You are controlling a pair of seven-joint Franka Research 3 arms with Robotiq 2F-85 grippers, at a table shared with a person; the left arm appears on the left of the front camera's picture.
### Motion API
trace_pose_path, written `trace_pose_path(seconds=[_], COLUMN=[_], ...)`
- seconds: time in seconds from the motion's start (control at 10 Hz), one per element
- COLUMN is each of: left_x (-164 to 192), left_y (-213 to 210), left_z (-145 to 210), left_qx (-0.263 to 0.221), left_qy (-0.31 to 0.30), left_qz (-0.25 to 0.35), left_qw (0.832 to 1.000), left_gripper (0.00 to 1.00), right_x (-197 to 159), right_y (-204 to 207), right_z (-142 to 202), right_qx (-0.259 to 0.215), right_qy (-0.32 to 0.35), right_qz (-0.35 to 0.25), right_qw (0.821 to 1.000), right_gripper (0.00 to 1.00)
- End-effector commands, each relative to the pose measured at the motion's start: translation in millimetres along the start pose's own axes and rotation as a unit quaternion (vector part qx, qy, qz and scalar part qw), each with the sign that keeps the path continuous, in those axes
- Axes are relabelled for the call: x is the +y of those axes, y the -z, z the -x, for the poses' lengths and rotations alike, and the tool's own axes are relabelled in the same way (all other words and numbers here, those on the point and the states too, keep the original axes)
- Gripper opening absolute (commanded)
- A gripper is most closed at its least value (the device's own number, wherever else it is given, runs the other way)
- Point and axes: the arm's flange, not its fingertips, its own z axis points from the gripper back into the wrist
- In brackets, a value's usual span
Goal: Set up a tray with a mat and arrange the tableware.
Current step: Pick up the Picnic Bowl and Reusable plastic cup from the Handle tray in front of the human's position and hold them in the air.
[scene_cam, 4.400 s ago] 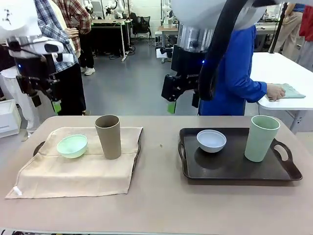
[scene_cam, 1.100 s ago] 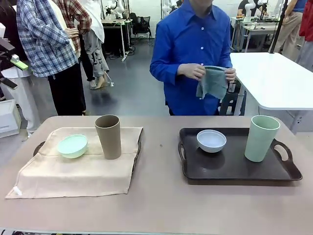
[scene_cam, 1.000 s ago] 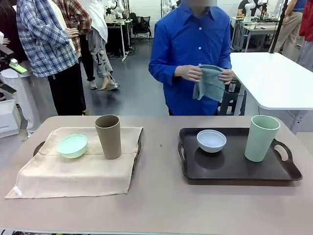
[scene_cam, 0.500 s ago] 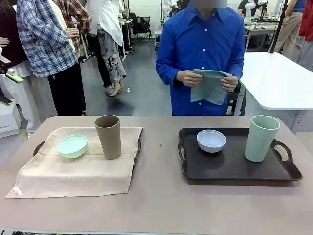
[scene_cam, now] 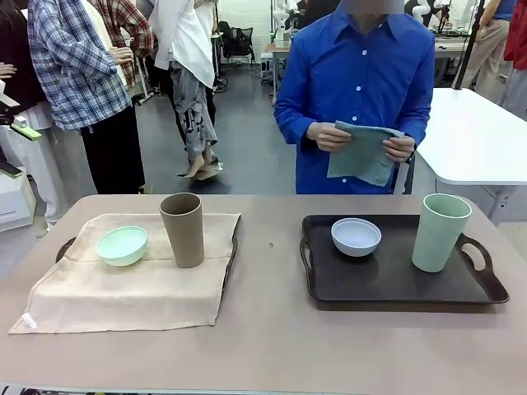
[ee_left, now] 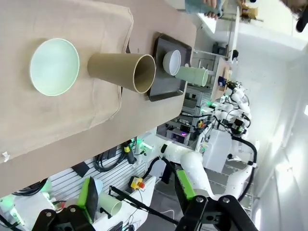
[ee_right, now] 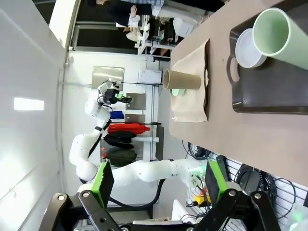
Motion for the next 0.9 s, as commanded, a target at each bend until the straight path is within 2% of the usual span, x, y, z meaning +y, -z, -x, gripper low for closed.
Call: trace_pose_path(seconds=[0.0,0.1,0.3,0.6,0.8], left_x=[15.3,21.6,35.2,62.2,73.5], left_y=[-8.1,-13.7,-16.2,-2.7,2.9], left_z=[-4.4,-2.1,4.6,-4.3,-4.4], left_qx=[-0.016,-0.025,-0.010,0.032,0.031], left_qy=[-0.043,-0.051,-0.072,-0.120,-0.162], left_qz=[0.067,0.081,0.142,0.225,0.238], left_qw=[0.997,0.995,0.987,0.967,0.957], left_gripper=[0.86,0.86,0.86,0.86,0.86], right_x=[-23.1,-34.2,-50.5,-68.2,-87.3], right_y=[-17.5,-26.2,-38.9,-45.1,-35.8], right_z=[-22.7,-30.9,-44.8,-69.6,-70.0], right_qx=[0.017,0.036,0.120,0.152,0.145], right_qy=[0.056,0.092,0.116,0.114,0.132], right_qz=[-0.038,-0.037,-0.039,-0.034,-0.055], right_qw=[0.998,0.994,0.985,0.981,0.979], right_gripper=[1.00,1.00,1.00,1.00,1.00])
